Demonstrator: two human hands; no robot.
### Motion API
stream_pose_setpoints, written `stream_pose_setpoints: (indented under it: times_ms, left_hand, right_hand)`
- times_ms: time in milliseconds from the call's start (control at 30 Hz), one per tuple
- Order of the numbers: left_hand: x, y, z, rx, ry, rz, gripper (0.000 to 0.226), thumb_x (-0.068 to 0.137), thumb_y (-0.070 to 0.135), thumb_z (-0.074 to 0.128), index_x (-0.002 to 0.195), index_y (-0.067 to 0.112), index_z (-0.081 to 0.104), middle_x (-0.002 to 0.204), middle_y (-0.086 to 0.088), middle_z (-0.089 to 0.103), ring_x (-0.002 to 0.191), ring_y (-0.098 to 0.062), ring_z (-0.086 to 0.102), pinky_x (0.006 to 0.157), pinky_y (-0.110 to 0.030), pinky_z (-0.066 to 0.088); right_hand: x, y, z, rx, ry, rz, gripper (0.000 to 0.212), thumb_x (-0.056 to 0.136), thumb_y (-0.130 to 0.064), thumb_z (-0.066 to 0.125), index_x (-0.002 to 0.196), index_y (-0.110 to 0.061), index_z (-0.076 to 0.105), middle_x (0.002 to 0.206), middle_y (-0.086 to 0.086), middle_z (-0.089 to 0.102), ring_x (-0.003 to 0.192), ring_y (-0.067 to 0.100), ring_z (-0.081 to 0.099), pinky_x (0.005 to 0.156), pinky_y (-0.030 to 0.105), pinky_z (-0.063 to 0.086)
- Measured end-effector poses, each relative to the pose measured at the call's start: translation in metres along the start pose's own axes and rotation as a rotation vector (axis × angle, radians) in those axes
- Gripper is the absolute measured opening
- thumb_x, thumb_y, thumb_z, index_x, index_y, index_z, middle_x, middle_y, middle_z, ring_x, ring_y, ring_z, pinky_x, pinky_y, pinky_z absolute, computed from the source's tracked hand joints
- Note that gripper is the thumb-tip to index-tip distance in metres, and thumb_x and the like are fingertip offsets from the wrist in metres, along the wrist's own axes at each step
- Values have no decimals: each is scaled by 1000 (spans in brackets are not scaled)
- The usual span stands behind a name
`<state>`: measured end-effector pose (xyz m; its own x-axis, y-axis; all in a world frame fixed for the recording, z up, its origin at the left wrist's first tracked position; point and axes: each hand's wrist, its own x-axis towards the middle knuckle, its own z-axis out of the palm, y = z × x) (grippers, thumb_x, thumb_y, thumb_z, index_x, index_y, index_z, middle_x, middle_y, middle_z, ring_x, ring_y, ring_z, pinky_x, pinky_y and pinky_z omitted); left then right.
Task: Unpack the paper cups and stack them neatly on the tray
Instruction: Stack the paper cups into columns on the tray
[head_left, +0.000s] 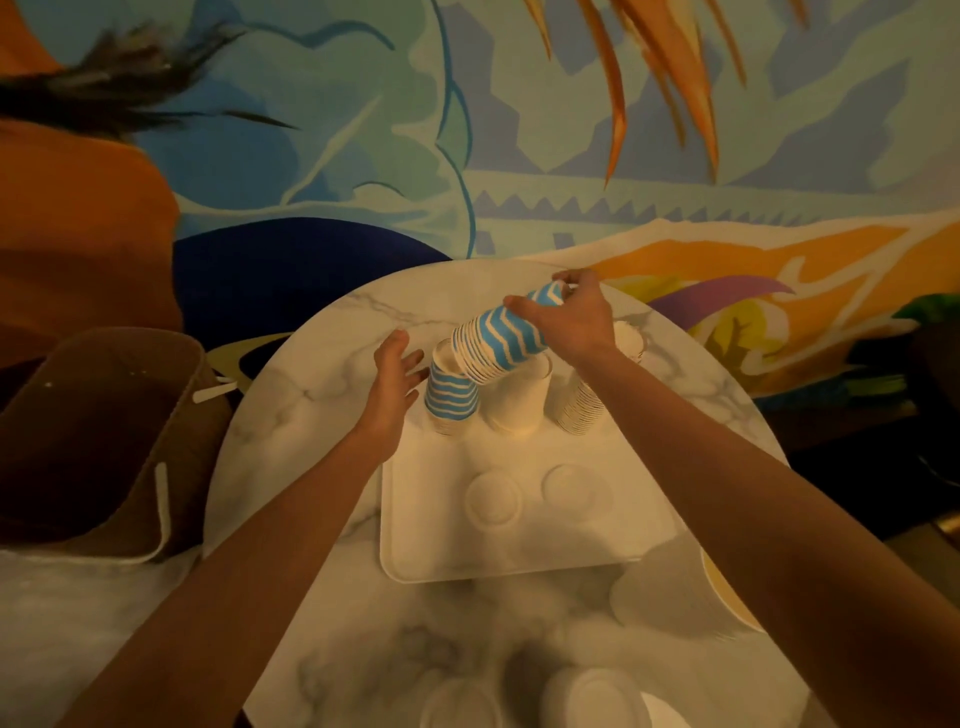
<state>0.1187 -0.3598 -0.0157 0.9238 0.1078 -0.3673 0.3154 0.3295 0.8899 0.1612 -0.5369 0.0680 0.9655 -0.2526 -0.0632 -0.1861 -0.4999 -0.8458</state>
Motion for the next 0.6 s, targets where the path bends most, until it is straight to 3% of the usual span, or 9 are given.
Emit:
stream_pose_setpoints:
  times_ms: [200,300,367,467,600]
  left_hand:
    - [0,3,-4,65,9,33,52,97,48,30,145,28,27,149,0,36,116,-15,49,99,-32,31]
    - [-8,11,-2,86,73,159,47,99,41,30,143,25,27,140,-1,47,124,-12,42,98,-26,27]
    - [-15,18,-2,78,54,235,48,94,47,33,139,31,29,132,4,52,125,-5,38,99,-22,24]
    - [-22,27,-5,110,-10,273,55,92,41,49,142,37,26,148,9,31,133,-5,27,104,-26,22]
    - [-24,25,3,160,13,360,69,79,48,44,139,14,39,124,33,39,107,26,36,103,-20,27]
  right_hand:
    - [-12,-22,25,-273,-109,-302,70,68,-42,79,122,-16,44,122,3,56,109,21,54,79,31,41]
    - [-21,-23,36,-376,-176,-440,67,67,-41,79,121,-18,45,122,-1,53,108,19,52,75,29,37]
    - [-25,-19,44,-417,-213,-501,64,67,-41,79,119,-18,49,119,-1,52,109,20,51,77,31,40]
    - [-27,-12,51,-436,-247,-537,64,70,-41,78,124,-19,53,120,2,50,114,21,48,87,37,46]
    - [-26,0,57,-462,-298,-531,67,76,-34,75,136,-20,48,123,8,50,115,25,48,95,34,41]
